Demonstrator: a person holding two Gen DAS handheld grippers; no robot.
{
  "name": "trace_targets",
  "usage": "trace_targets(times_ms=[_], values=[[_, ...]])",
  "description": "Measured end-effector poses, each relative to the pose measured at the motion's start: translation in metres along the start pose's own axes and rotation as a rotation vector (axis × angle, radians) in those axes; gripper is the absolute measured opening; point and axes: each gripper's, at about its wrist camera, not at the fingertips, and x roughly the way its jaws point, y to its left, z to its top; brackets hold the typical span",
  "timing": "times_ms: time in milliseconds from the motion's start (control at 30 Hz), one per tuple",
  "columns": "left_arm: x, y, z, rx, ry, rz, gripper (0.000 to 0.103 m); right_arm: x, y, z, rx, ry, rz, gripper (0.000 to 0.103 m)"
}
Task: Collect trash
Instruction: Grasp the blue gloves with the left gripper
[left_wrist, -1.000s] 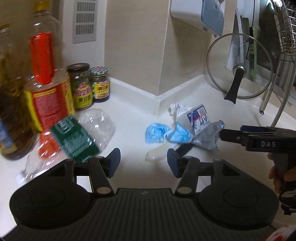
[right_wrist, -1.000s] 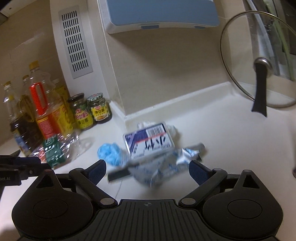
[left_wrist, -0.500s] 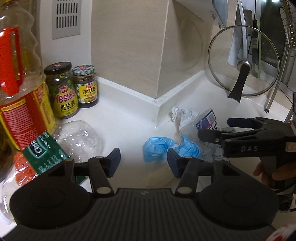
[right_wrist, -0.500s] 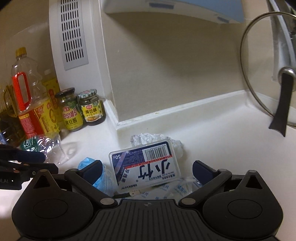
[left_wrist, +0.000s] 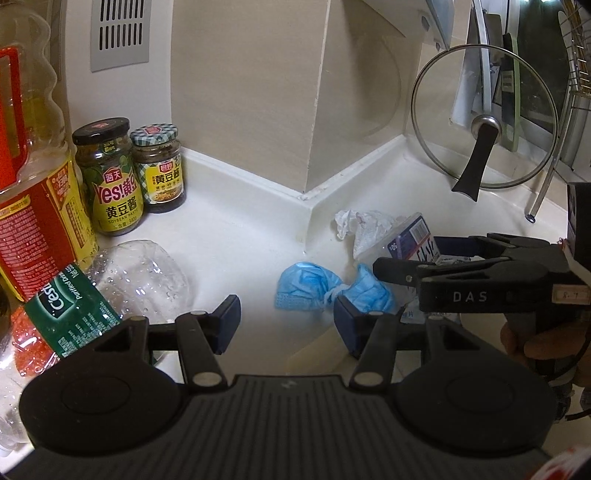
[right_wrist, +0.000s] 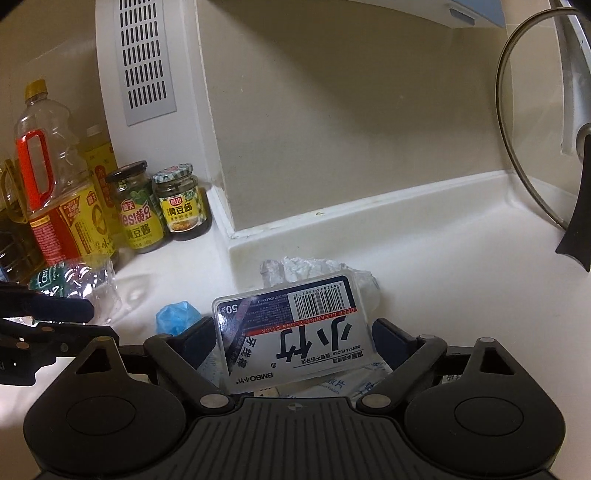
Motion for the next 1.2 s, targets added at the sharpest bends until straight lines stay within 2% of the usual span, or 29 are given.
trace_targets(times_ms=[333, 600, 933, 1033, 1100, 1200], values=[[0.003, -0.010, 0.007, -0.027, -0.013, -0.059, 0.052, -0.047, -0.015, 0.002, 0.059, -0.097, -0.021, 0.090], [0.022, -0.044, 0.005, 0.030, 0.008, -0.080, 0.052, -0.080, -0.037, -0.008, 0.125, -0.117, -0.069, 0.090], [0.042, -0.067, 0.001, 0.093, 0.011, 0.004, 0.052, -0.112, -0.065, -0.026, 0.211, -0.115, -0.109, 0.090], [0.043, -0.065, -0.001, 0.084, 0.013, 0.018, 0.044, -0.118, -0.071, -0.030, 0.223, -0.114, -0.121, 0.090], [0.042, -0.063, -0.002, 0.076, 0.009, 0.018, 0.033, -0.122, -0.073, -0.033, 0.229, -0.114, -0.126, 0.090], [0.037, -0.061, -0.002, 0.076, -0.008, 0.013, 0.027, -0.126, -0.074, -0.035, 0.238, -0.115, -0.126, 0.090]])
